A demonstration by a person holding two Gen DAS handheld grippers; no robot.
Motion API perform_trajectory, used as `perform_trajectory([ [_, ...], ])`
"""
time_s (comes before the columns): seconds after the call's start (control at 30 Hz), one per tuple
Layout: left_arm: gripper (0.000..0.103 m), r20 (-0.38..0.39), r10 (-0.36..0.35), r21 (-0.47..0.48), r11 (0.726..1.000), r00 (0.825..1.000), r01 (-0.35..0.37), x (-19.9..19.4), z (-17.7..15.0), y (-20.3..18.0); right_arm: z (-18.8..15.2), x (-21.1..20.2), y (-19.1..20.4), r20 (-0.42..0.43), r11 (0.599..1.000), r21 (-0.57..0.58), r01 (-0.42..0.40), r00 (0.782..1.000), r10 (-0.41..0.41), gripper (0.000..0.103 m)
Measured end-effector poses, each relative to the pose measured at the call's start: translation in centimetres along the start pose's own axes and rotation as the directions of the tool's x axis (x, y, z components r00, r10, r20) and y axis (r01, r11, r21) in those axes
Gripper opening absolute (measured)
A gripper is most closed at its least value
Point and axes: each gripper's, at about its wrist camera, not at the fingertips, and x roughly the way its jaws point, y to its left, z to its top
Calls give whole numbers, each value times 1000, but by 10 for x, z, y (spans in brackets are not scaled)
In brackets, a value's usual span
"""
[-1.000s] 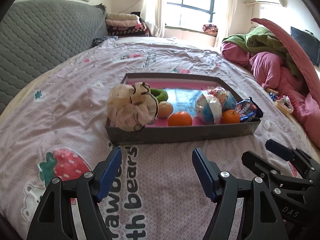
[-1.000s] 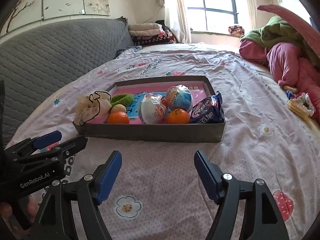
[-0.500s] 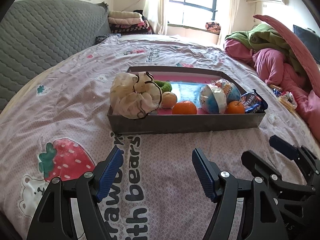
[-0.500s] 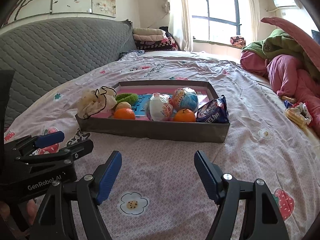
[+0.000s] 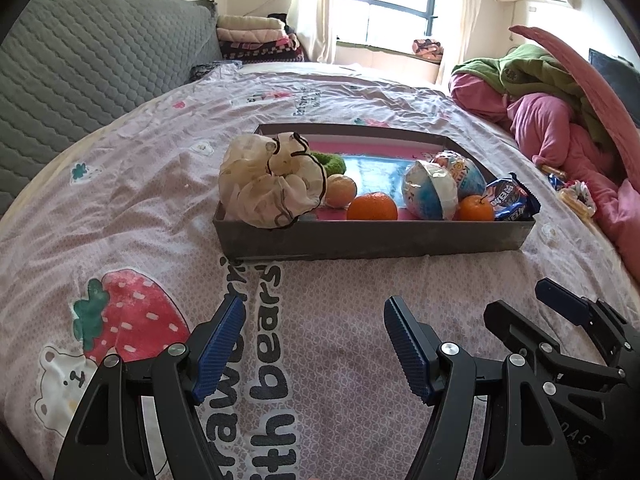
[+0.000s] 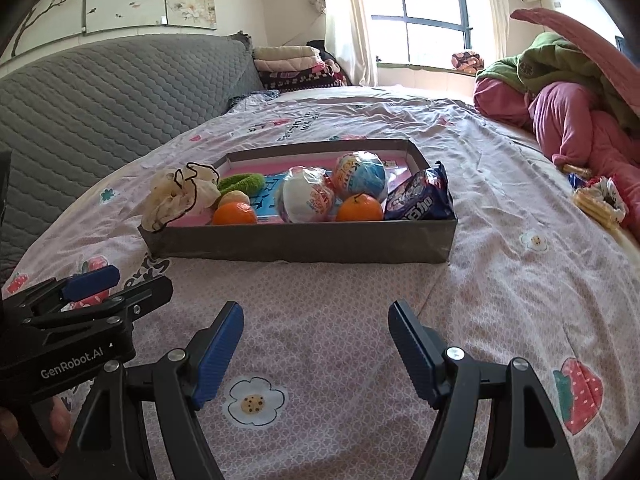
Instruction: Organize objects
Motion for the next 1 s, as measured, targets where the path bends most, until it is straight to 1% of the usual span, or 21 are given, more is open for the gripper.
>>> perform_trajectory([
  [0.13, 74, -19, 2, -1, 1000, 1000, -3, 4, -1, 0, -1, 2, 0, -5, 1000, -3, 4, 1000, -4, 74],
  [0.3, 74, -21, 11, 6, 1000, 1000, -11, 6, -3, -1, -2, 3, 2, -10, 1000, -11, 6, 1000, -6, 74],
  [0.6, 74, -34, -19, -10, 1000, 999, 19, 11, -5, 1, -3, 4, 5, -15, 999, -33, 15, 1000, -16, 74],
  [0.8, 74, -44, 16, 3, 1000, 999, -16, 15, -7, -1, -5, 6, 8, -16, 998, -50, 24, 1000, -25, 74],
  [0.9, 74, -26, 33, 2, 999, 999, -33, 13, -7, 0, -5, 8, 8, -20, 998, -53, 25, 999, -26, 74],
  [1.0, 74, -23, 29, -1, 1000, 999, -29, 12, -6, 1, -5, 11, 7, -27, 998, -49, 24, 999, -26, 74],
])
